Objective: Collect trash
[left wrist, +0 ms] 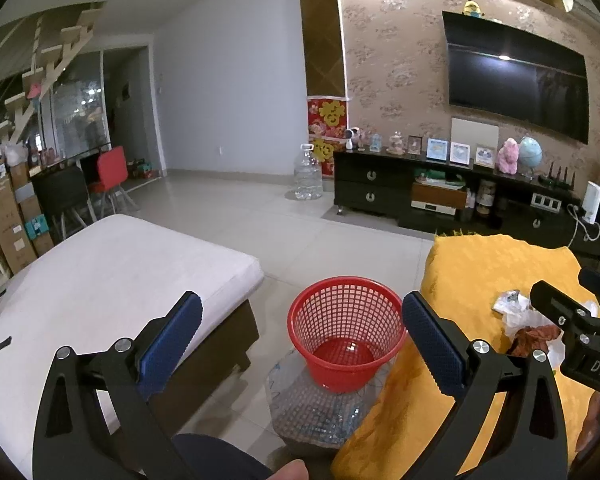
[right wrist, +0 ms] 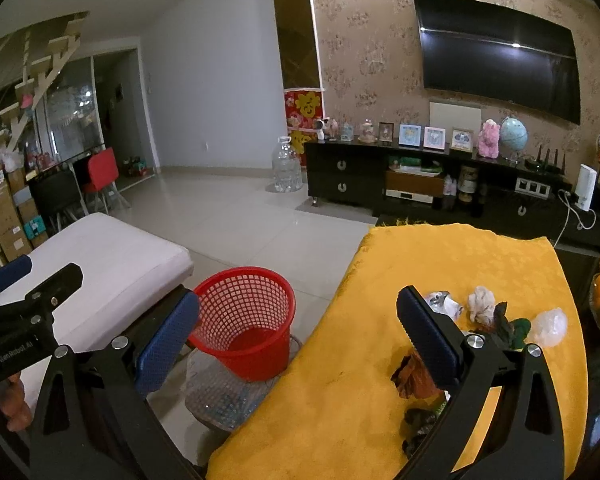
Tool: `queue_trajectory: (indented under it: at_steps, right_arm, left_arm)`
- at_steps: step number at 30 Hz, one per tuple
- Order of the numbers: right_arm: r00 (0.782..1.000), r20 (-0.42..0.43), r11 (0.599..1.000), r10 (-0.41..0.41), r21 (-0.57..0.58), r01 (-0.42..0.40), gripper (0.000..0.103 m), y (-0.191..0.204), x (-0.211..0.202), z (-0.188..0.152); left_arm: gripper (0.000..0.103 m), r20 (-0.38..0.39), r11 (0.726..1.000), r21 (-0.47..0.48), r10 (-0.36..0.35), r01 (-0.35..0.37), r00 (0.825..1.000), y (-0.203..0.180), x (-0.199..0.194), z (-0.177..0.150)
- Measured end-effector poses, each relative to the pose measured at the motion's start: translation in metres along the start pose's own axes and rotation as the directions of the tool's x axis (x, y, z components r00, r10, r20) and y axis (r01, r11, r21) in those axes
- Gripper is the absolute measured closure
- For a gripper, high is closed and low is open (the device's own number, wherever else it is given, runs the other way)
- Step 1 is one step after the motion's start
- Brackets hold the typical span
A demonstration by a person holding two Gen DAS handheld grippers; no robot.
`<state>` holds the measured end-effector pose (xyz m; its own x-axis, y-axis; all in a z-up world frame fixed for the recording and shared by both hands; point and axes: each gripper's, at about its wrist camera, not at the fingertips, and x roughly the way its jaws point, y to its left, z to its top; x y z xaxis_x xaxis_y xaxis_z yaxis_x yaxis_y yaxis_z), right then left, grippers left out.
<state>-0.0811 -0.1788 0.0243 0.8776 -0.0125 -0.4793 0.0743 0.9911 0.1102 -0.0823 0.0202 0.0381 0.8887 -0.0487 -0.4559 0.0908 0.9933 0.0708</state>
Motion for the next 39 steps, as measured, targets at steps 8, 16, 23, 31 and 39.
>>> queue_trajectory:
  at_steps: [8, 16, 23, 31, 39]
  right_arm:
    - [1.000, 0.028, 1.000, -0.005, -0.001, 0.005, 0.007, 0.002, -0.014, -0.004]
    - [0.999, 0.038, 1.000, -0.008, 0.002, 0.008, 0.007, 0.002, -0.023, -0.005]
    - [0.999, 0.039, 1.000, -0.009, 0.006, 0.009, 0.007, 0.001, -0.023, -0.004]
    - [1.000, 0.017, 1.000, -0.010, 0.021, 0.009, 0.007, -0.002, -0.016, -0.004]
    - [1.000, -0.015, 0.999, -0.006, 0.034, 0.006, 0.007, -0.007, -0.004, -0.007]
  left_arm:
    - [0.006, 0.024, 1.000, -0.005, -0.007, 0.007, 1.000, 0.003, -0.014, 0.001]
    - [0.006, 0.034, 1.000, 0.002, -0.014, 0.014, 0.999, 0.002, -0.022, 0.000]
    - [0.006, 0.035, 1.000, 0.007, -0.015, 0.015, 0.999, 0.001, -0.023, 0.000]
    - [0.006, 0.017, 1.000, 0.015, -0.021, 0.020, 1.000, -0.001, -0.015, 0.000]
    - [0.006, -0.019, 0.999, 0.019, -0.031, 0.032, 0.999, -0.005, 0.002, -0.002]
